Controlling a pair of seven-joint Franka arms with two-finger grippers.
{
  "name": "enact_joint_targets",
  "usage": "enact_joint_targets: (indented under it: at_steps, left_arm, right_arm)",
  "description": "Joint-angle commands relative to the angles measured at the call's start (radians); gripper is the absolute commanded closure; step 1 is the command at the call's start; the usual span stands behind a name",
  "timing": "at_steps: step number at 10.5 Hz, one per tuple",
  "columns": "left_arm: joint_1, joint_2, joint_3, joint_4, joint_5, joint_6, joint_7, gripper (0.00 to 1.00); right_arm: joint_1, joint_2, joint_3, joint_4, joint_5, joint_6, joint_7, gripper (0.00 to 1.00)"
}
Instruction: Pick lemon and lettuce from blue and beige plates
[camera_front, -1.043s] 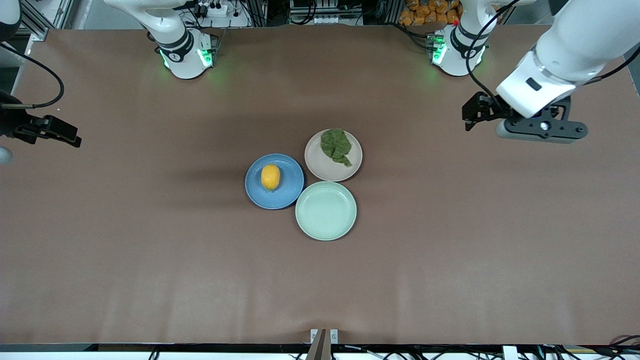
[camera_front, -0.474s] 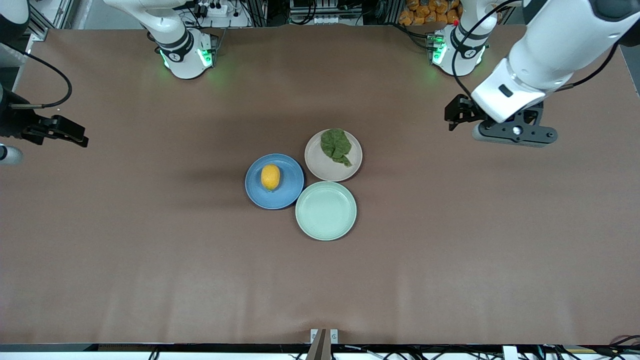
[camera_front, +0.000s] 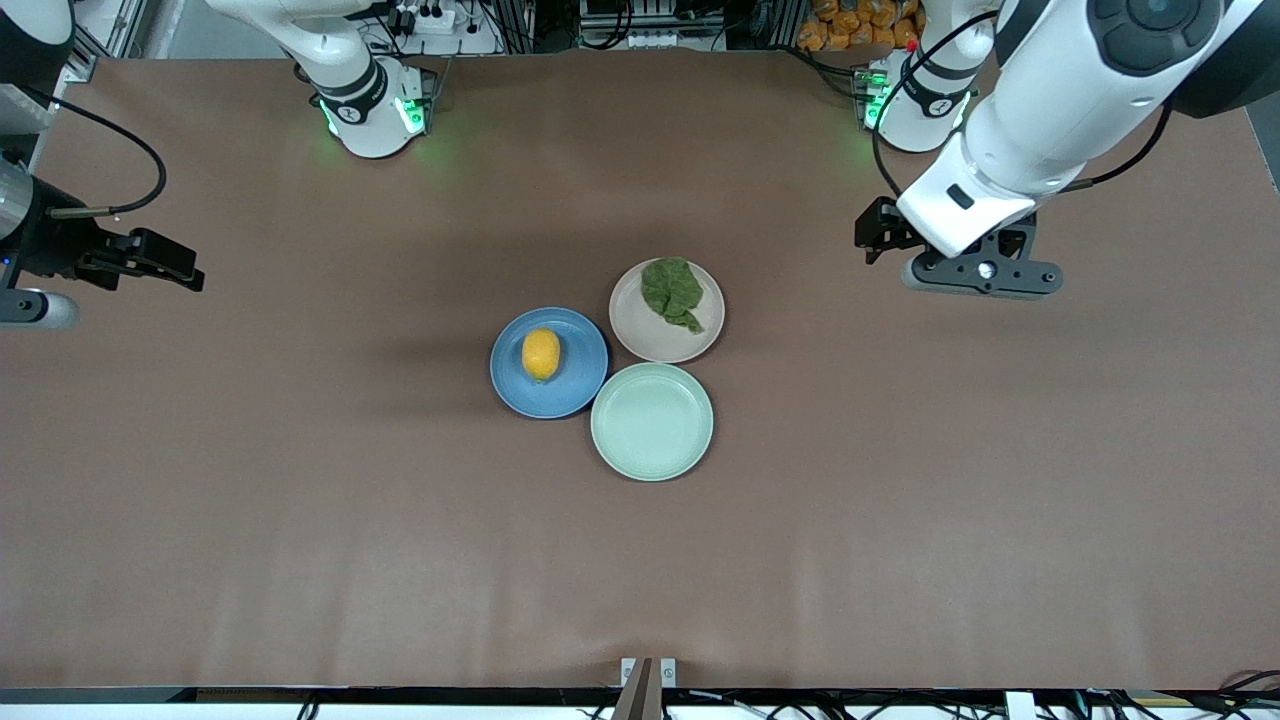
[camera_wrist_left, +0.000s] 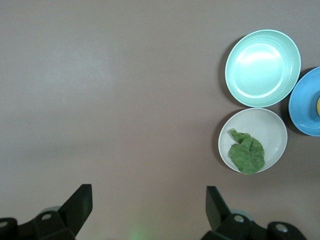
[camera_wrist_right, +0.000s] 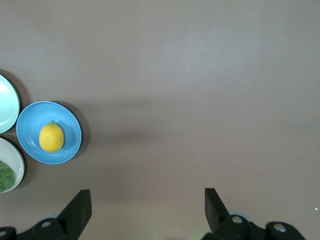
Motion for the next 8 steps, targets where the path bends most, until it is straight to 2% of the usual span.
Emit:
enact_joint_targets:
  at_steps: [1, 8]
  left_arm:
    - [-0.021, 0.013, 0.002, 0.004, -0.019, 0.004, -0.051, 0.00]
    - [-0.032, 0.023, 0.002, 0.007, -0.019, 0.010, -0.054, 0.00]
  right_arm:
    - [0.029, 0.008, -0.002, 0.009, 0.015, -0.008, 0.005, 0.00]
    - [0.050, 0.053, -0.002, 0.009, 0.075, 0.012, 0.005, 0.00]
